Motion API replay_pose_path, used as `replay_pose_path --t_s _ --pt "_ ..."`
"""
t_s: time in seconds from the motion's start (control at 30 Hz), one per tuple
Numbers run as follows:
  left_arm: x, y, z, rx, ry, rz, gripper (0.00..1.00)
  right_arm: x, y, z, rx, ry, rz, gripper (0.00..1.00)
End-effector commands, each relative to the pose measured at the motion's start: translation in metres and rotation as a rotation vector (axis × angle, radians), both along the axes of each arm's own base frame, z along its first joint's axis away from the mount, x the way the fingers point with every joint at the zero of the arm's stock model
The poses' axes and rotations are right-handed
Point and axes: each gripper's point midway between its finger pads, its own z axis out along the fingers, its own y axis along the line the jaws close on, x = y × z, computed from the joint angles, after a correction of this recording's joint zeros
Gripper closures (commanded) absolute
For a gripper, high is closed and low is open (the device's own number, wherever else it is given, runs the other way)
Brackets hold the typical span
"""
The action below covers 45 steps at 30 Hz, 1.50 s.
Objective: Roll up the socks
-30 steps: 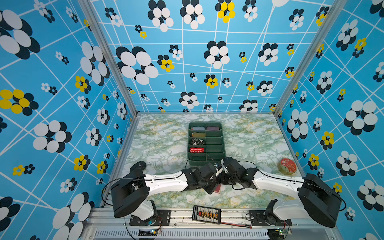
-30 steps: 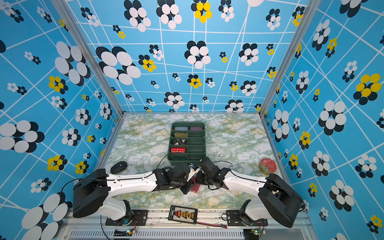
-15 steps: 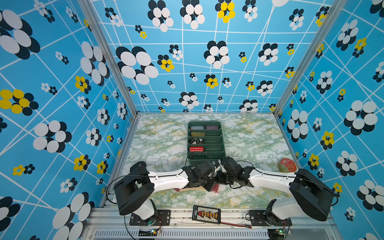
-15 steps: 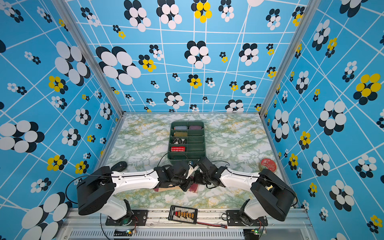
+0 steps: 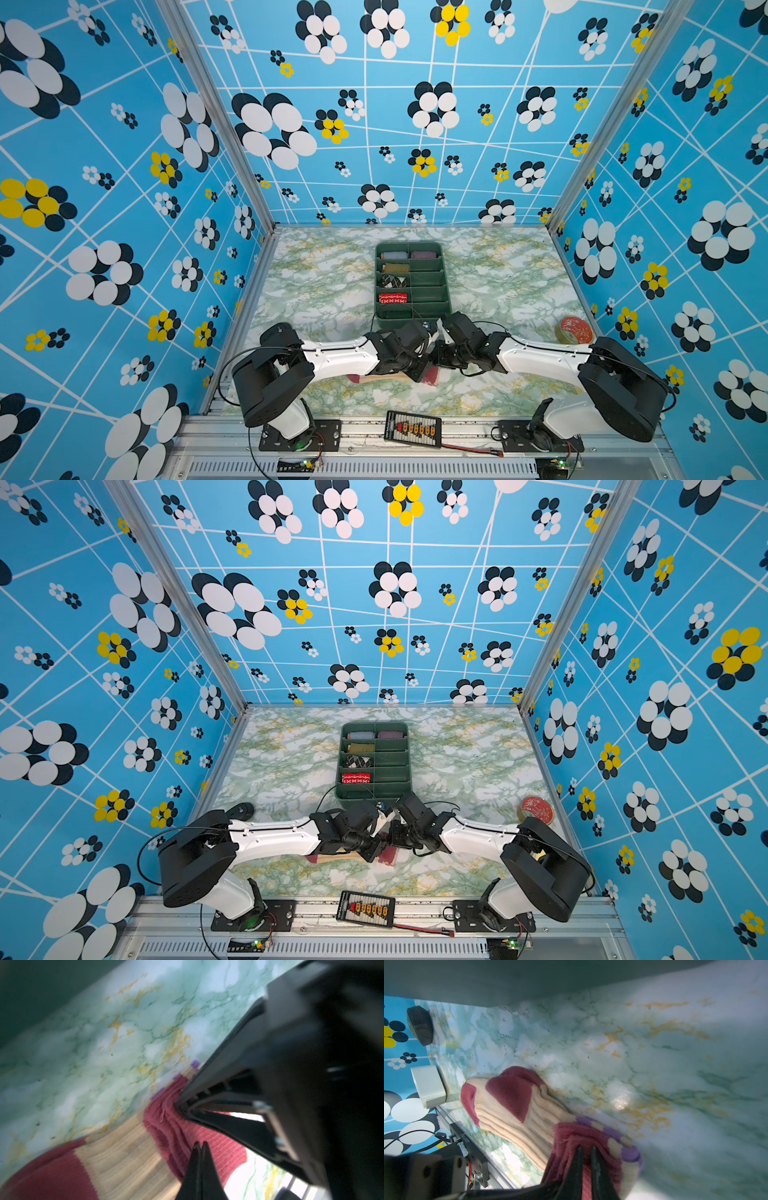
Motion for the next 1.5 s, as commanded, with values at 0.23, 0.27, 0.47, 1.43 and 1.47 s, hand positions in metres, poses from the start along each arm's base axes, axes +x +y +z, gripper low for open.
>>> replay_pose_path --t_s 0.23,0.27,0.47,1.43,1.47 --pt "-0.013 0.021 -0.030 0.101 0.096 0.006 0.98 0.009 -0.005 0.015 0.006 -0.042 -0.015 0.81" --pt "-0.013 0.021 -0.030 0.102 0.099 0.008 0.98 0.009 -0.005 0.019 0.011 -0.050 -0.014 0.80" --pt "-0.012 0.023 -0.030 0.099 0.107 0.015 0.98 -0.001 -0.021 0.037 0.015 -0.079 -0.028 0.74" --pt "-0.017 0.030 -0.033 0.073 0.143 0.044 0.97 -0.038 -0.016 0.006 0.097 0.053 -0.067 0.66" --pt "-0.017 0.029 -0.034 0.072 0.146 0.043 0.97 -0.038 -0.014 0.006 0.100 0.054 -0.065 0.66"
